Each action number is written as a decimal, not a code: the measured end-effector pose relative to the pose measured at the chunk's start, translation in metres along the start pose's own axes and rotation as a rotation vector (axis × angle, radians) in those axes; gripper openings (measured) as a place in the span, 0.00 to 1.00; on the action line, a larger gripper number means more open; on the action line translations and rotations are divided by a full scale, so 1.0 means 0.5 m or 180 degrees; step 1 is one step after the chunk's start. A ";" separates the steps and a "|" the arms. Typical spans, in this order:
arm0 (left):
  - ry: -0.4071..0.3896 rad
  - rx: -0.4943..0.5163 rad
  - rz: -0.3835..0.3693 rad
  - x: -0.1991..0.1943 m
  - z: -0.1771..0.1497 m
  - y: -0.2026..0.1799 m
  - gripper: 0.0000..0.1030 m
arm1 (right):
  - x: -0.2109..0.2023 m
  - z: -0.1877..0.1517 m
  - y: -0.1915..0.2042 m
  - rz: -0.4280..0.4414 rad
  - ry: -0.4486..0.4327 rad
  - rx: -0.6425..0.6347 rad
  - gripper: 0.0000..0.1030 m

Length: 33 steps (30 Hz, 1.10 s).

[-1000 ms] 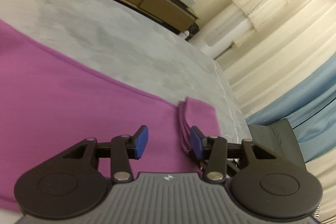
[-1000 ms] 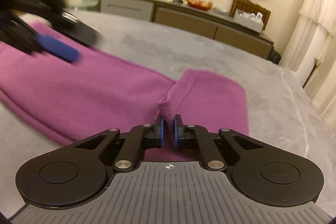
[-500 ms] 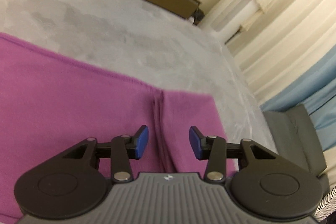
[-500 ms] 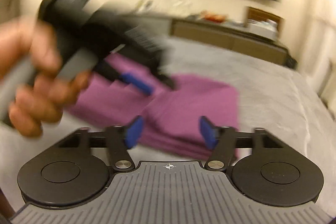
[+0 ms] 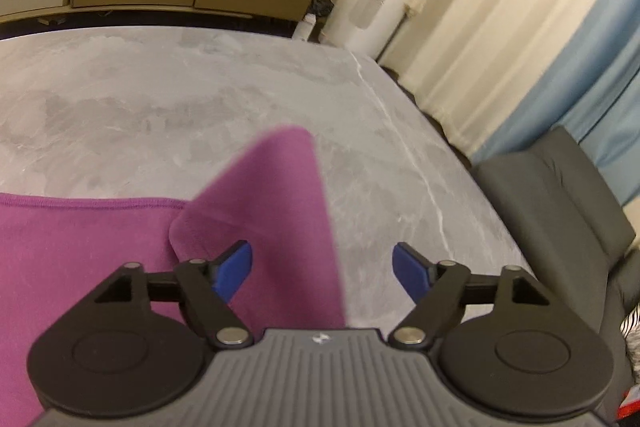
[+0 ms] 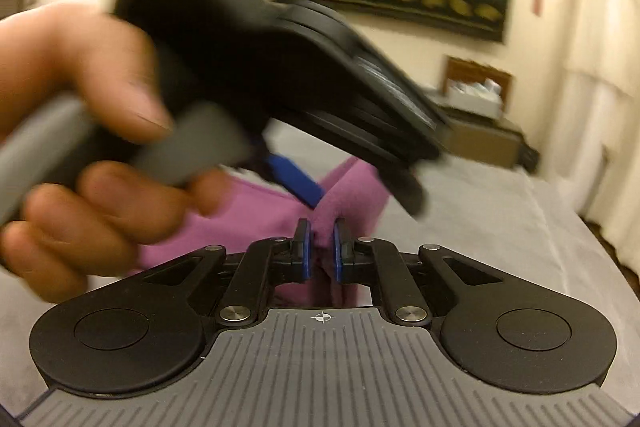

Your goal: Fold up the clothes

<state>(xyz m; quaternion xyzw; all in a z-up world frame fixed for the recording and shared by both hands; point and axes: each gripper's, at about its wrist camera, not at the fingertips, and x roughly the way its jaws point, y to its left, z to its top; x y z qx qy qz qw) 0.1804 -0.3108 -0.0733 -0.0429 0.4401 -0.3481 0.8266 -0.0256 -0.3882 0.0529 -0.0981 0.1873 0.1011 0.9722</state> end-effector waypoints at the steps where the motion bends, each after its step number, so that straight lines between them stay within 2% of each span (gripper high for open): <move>1: 0.0014 0.0007 0.0040 0.000 -0.002 0.010 0.33 | 0.000 0.001 0.011 0.0065 -0.0044 -0.0043 0.13; 2: 0.0027 -0.0048 0.0076 -0.002 -0.001 0.025 0.11 | -0.001 0.002 0.020 0.0151 -0.0106 -0.0076 0.22; 3: 0.0002 -0.0178 0.0059 -0.013 -0.002 0.052 0.10 | -0.004 0.004 0.024 0.0255 -0.0155 -0.0051 0.38; 4: -0.0058 -0.0291 0.0030 -0.032 -0.005 0.081 0.10 | -0.007 0.008 0.027 0.0298 -0.0193 -0.0010 0.48; 5: -0.0090 -0.0342 0.0035 -0.049 -0.008 0.107 0.10 | -0.013 0.012 0.029 0.0364 -0.0250 0.0054 0.48; 7: -0.0076 -0.0507 0.0026 -0.074 -0.020 0.168 0.10 | -0.011 0.020 0.028 0.0468 -0.0274 0.0204 0.48; 9: 0.0000 -0.0611 0.0104 -0.077 -0.034 0.213 0.10 | 0.018 0.022 0.026 0.0467 -0.0058 0.0337 0.45; 10: 0.0036 -0.0651 0.0165 -0.077 -0.042 0.232 0.10 | 0.037 0.022 0.032 0.0470 0.0060 0.0350 0.37; 11: 0.0061 -0.0691 0.0207 -0.075 -0.049 0.245 0.11 | 0.063 0.020 0.039 0.0489 0.0176 0.0318 0.32; 13: 0.0082 -0.0754 0.0277 -0.070 -0.063 0.262 0.13 | 0.114 0.015 0.053 0.0527 0.0411 0.0251 0.26; 14: 0.0076 -0.0766 0.0342 -0.069 -0.069 0.266 0.18 | 0.132 0.006 0.066 0.0523 0.0544 0.0184 0.24; 18: -0.0046 -0.0803 0.0337 -0.081 -0.082 0.279 0.22 | 0.154 0.009 0.104 0.0386 0.0745 -0.0180 0.25; 19: -0.0117 -0.0849 0.0314 -0.096 -0.088 0.283 0.25 | 0.152 0.017 0.099 0.0389 0.0777 -0.0099 0.24; 21: -0.0274 -0.0889 0.0254 -0.125 -0.100 0.295 0.35 | 0.146 0.047 0.080 0.0335 0.0587 0.0063 0.25; 22: -0.0242 -0.0876 0.0271 -0.131 -0.111 0.302 0.35 | 0.140 0.051 0.085 0.0345 0.0503 0.0046 0.25; 25: -0.0256 -0.0930 0.0336 -0.165 -0.150 0.330 0.32 | 0.188 0.038 0.107 0.0407 0.0874 -0.0121 0.26; 26: -0.0331 -0.1011 0.0285 -0.194 -0.158 0.344 0.32 | 0.188 0.042 0.121 0.0332 0.0845 -0.0309 0.25; 28: -0.0533 -0.1148 0.0200 -0.266 -0.176 0.375 0.35 | 0.185 0.064 0.131 0.0242 0.0837 -0.0399 0.26; 29: -0.0690 -0.1209 0.0207 -0.316 -0.188 0.396 0.41 | 0.170 0.077 0.133 0.0198 0.0710 -0.0355 0.26; 30: -0.0849 -0.1279 0.0238 -0.366 -0.202 0.418 0.50 | 0.156 0.091 0.136 0.0157 0.0584 -0.0312 0.31; 33: -0.1318 -0.1616 0.0591 -0.515 -0.261 0.513 0.53 | 0.123 0.147 0.204 0.0246 0.0264 -0.0281 0.37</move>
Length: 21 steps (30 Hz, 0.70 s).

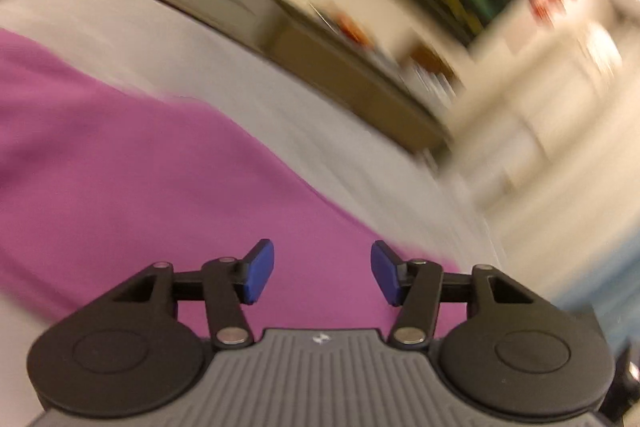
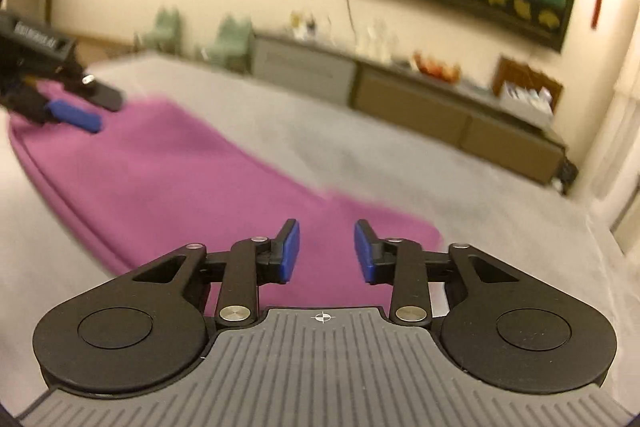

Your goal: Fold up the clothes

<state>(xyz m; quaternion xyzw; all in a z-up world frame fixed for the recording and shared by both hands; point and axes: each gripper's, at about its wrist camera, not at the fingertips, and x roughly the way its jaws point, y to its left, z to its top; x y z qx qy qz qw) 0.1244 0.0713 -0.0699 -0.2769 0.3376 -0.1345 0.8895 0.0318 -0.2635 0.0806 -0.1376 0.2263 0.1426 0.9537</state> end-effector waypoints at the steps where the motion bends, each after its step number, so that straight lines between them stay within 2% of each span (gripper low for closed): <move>1: -0.0135 -0.0188 0.0108 -0.039 0.012 0.052 0.53 | -0.019 0.021 0.041 0.0108 -0.0058 -0.0084 0.38; 2: -0.0269 -0.0377 0.0217 -0.078 0.024 0.105 0.53 | -0.041 0.043 0.095 0.0262 -0.0133 -0.0233 0.40; 4: -0.0515 -0.0736 0.0391 -0.149 0.038 0.211 0.54 | -0.070 0.078 0.210 0.0613 -0.0211 -0.0536 0.53; 6: -0.0686 -0.1033 0.0521 -0.199 0.042 0.293 0.56 | -0.065 0.109 0.332 0.0937 -0.0245 -0.0823 0.54; 11: -0.0792 -0.1599 0.0474 -0.249 0.048 0.434 0.65 | -0.011 0.147 0.639 0.1398 -0.0223 -0.1586 0.59; 14: -0.0739 -0.1689 0.0328 -0.245 0.053 0.471 0.71 | 0.053 0.155 0.749 0.1407 -0.0150 -0.1890 0.61; 15: -0.0739 -0.1707 0.0342 -0.241 0.054 0.474 0.73 | 0.068 0.153 0.769 0.1360 -0.0126 -0.1955 0.58; 17: -0.0711 -0.1735 0.0341 -0.224 0.060 0.487 0.76 | 0.087 0.158 0.800 0.1302 -0.0100 -0.1971 0.43; 18: -0.0687 -0.1747 0.0331 -0.213 0.064 0.495 0.76 | 0.090 0.166 0.797 0.1281 -0.0081 -0.1922 0.09; 19: -0.0661 -0.1755 0.0320 -0.202 0.068 0.501 0.77 | 0.092 0.173 0.795 0.1260 -0.0062 -0.1873 0.02; 21: -0.0594 -0.1741 0.0291 -0.184 0.069 0.507 0.79 | 0.086 0.191 0.779 0.1318 -0.0049 -0.1693 0.02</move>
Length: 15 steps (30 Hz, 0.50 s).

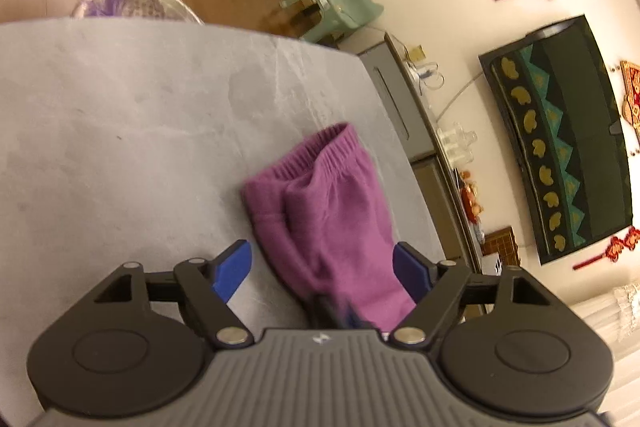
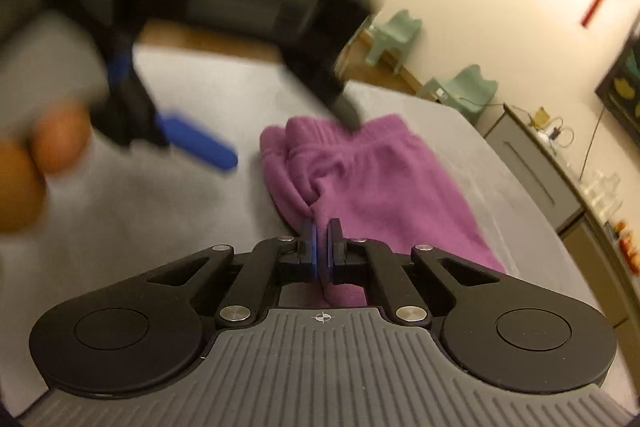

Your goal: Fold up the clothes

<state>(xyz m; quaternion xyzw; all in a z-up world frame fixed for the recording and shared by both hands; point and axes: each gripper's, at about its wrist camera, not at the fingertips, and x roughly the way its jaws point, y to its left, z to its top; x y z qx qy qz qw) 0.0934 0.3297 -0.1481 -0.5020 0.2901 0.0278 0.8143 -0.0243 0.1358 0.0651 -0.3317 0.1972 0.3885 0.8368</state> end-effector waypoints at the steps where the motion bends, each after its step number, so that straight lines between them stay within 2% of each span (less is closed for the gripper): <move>1: 0.0017 0.0003 0.0012 0.008 0.000 0.002 0.80 | -0.014 0.003 -0.012 0.0063 -0.0048 0.0121 0.02; 2: 0.0028 0.0010 0.0026 0.017 0.000 0.002 0.80 | -0.027 0.006 -0.023 0.0129 -0.0096 0.0240 0.02; 4: -0.0027 0.0136 0.0113 0.039 0.005 -0.012 0.69 | -0.046 -0.002 -0.034 0.0288 -0.0119 0.0377 0.02; 5: -0.0069 0.0231 0.0189 0.044 0.005 -0.020 0.36 | -0.052 -0.009 -0.038 0.0375 -0.0095 0.0413 0.03; 6: -0.0080 0.0291 0.0219 0.050 0.006 -0.026 0.19 | -0.056 -0.016 -0.045 0.0449 -0.0058 0.0453 0.08; 7: -0.0101 0.0345 0.0254 0.053 0.005 -0.031 0.18 | -0.066 -0.025 -0.061 0.0476 -0.0052 0.0571 0.23; 8: -0.0153 0.0381 0.0299 0.051 0.002 -0.035 0.17 | -0.076 -0.034 -0.077 0.0497 -0.0052 0.0694 0.35; 9: -0.0188 0.0421 0.0315 0.045 -0.002 -0.038 0.17 | -0.100 -0.045 -0.105 0.0417 -0.0165 0.0912 0.43; 11: -0.0278 0.0503 0.0340 0.034 -0.009 -0.048 0.17 | -0.129 -0.069 -0.174 0.0186 -0.0292 0.1368 0.36; 12: -0.0318 0.0589 0.0375 0.030 -0.014 -0.057 0.17 | -0.129 -0.078 -0.202 0.0012 -0.0216 0.1498 0.30; 13: -0.0357 0.0675 0.0410 0.027 -0.019 -0.066 0.17 | -0.124 -0.092 -0.216 -0.0126 -0.0036 0.1564 0.20; 14: -0.0400 0.0770 0.0447 0.023 -0.025 -0.076 0.17 | -0.096 -0.111 -0.232 -0.0197 0.0229 0.1585 0.14; 15: -0.0457 0.0918 0.0489 0.020 -0.036 -0.092 0.17 | -0.060 -0.133 -0.245 -0.0239 0.0523 0.1573 0.14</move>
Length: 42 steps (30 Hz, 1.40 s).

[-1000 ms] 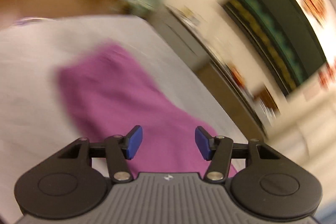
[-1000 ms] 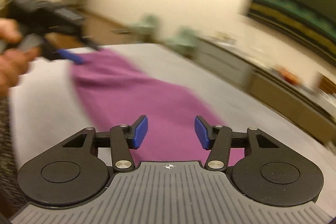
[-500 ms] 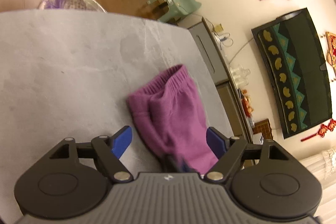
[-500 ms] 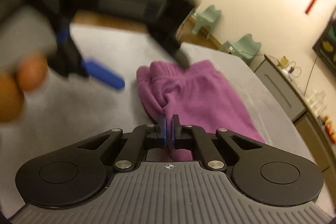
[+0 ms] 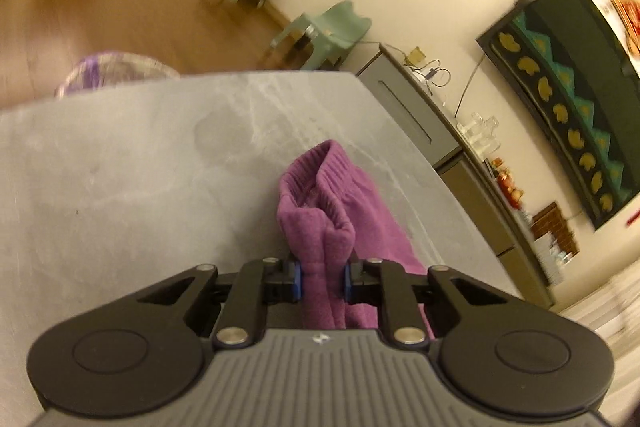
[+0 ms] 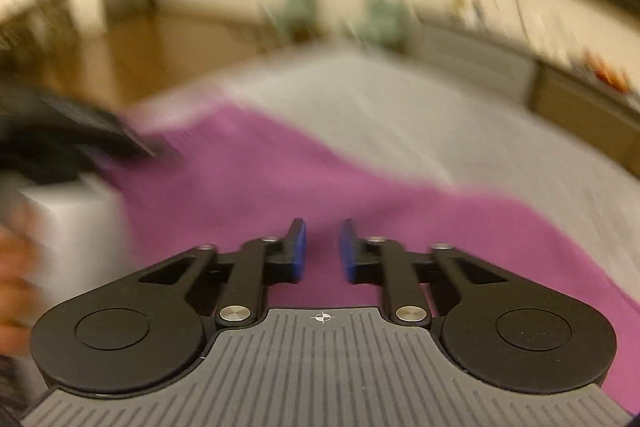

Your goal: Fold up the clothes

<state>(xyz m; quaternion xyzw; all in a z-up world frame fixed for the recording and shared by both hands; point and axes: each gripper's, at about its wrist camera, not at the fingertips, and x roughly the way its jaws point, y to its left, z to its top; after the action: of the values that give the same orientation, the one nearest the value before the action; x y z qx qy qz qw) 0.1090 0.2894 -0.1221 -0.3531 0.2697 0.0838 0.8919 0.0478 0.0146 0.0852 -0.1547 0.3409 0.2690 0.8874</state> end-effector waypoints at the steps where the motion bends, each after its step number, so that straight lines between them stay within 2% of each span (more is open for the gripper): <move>1: -0.0093 0.0229 0.0031 -0.010 -0.008 -0.026 0.17 | 0.027 -0.010 -0.012 0.0041 0.0048 -0.0035 0.16; 2: -0.0196 0.0469 0.0060 -0.021 -0.018 -0.052 0.16 | 0.052 -0.020 -0.025 0.0087 0.0090 -0.0053 0.16; 5: -0.0631 0.1556 -0.0003 -0.070 -0.090 -0.169 0.16 | 0.051 -0.033 -0.127 0.0490 -0.0075 0.0805 0.18; 6: -0.0683 0.1975 -0.0128 -0.082 -0.130 -0.213 0.17 | 0.051 -0.037 -0.162 0.0624 -0.0129 0.1091 0.24; 7: -0.0720 0.2373 -0.0246 -0.092 -0.170 -0.253 0.17 | 0.049 -0.043 -0.197 0.0756 -0.0189 0.1380 0.37; 8: -0.0701 0.2692 -0.0323 -0.093 -0.212 -0.282 0.17 | 0.031 -0.063 -0.245 0.0847 -0.0319 0.1713 0.44; 10: -0.0621 0.3247 -0.0360 -0.077 -0.300 -0.329 0.17 | 0.028 -0.104 -0.315 0.1111 -0.0456 0.2192 0.64; 11: -0.0561 0.3370 -0.0345 -0.067 -0.329 -0.340 0.17 | 0.037 -0.123 -0.340 0.1263 -0.0477 0.2384 0.71; 12: -0.0485 0.3440 -0.0353 -0.058 -0.351 -0.348 0.17 | 0.047 -0.141 -0.364 0.1412 -0.0495 0.2566 0.83; 13: -0.0412 0.3513 -0.0361 -0.051 -0.371 -0.356 0.17 | 0.068 -0.148 -0.369 0.1500 -0.0459 0.2567 0.86; 15: -0.0305 0.3680 -0.0367 -0.043 -0.398 -0.367 0.18 | 0.109 -0.159 -0.377 0.1670 -0.0385 0.2562 0.86; 18: -0.0237 0.3843 -0.0332 -0.042 -0.423 -0.369 0.24 | 0.178 -0.154 -0.355 0.1600 -0.0243 0.2298 0.84; 20: -0.0174 0.3861 -0.0362 -0.048 -0.432 -0.361 0.30 | 0.233 -0.135 -0.340 0.1405 -0.0055 0.2063 0.43; 21: -0.0147 0.3861 -0.0415 -0.056 -0.434 -0.354 0.32 | 0.252 -0.124 -0.333 0.1258 0.0021 0.1935 0.16; 23: -0.0048 0.3841 -0.0601 -0.079 -0.432 -0.338 0.33 | 0.282 -0.112 -0.321 0.0982 0.0074 0.1702 0.16; 26: 0.0066 0.3671 -0.0847 -0.117 -0.412 -0.307 0.36 | 0.317 -0.116 -0.299 0.0754 0.0059 0.1389 0.18; 27: 0.0117 0.3528 -0.0955 -0.126 -0.392 -0.297 0.36 | 0.329 -0.119 -0.290 0.0688 0.0052 0.1278 0.23; 28: 0.0151 0.3364 -0.1033 -0.133 -0.370 -0.286 0.37 | 0.341 -0.122 -0.281 0.0620 0.0044 0.1168 0.36; 29: 0.0124 0.3130 -0.1006 -0.131 -0.339 -0.272 0.41 | 0.332 -0.128 -0.283 0.0523 0.0024 0.1098 0.45; 30: 0.0097 0.2896 -0.0978 -0.130 -0.308 -0.257 0.51 | 0.320 -0.127 -0.278 0.0392 -0.0088 0.1036 0.50; 32: 0.0063 0.2413 -0.0894 -0.122 -0.247 -0.228 0.60 | 0.295 -0.125 -0.267 0.0132 -0.0313 0.0909 0.47; 33: 0.0129 0.2108 -0.0746 -0.102 -0.216 -0.210 0.60 | 0.285 -0.126 -0.250 0.0075 -0.0426 0.0813 0.43; 34: 0.0199 0.1815 -0.0609 -0.082 -0.188 -0.191 0.60 | 0.278 -0.132 -0.237 0.0095 -0.0457 0.0694 0.30; 35: 0.0300 0.1573 -0.0524 -0.061 -0.172 -0.170 0.60 | 0.271 -0.137 -0.224 0.0115 -0.0485 0.0572 0.24; 37: 0.0574 0.1188 -0.0511 -0.026 -0.156 -0.138 0.60 | 0.312 -0.144 -0.165 0.0134 -0.0312 0.0225 0.11; 38: 0.0691 0.1039 -0.0519 -0.012 -0.153 -0.126 0.60 | 0.329 -0.152 -0.144 0.0119 -0.0165 0.0149 0.10; 41: 0.0807 0.0896 -0.0506 0.009 -0.159 -0.112 0.61 | 0.352 -0.182 -0.116 0.0037 -0.0240 0.0077 0.13; 42: 0.0849 0.0856 -0.0539 0.015 -0.160 -0.109 0.61 | 0.351 -0.180 -0.121 0.0097 -0.0214 0.0162 0.14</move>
<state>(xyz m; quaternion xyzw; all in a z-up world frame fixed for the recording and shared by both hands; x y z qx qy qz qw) 0.1000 0.1950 -0.1429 -0.2602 0.3637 -0.0757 0.8913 0.1451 -0.0103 -0.0949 -0.1179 0.3200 0.2787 0.8978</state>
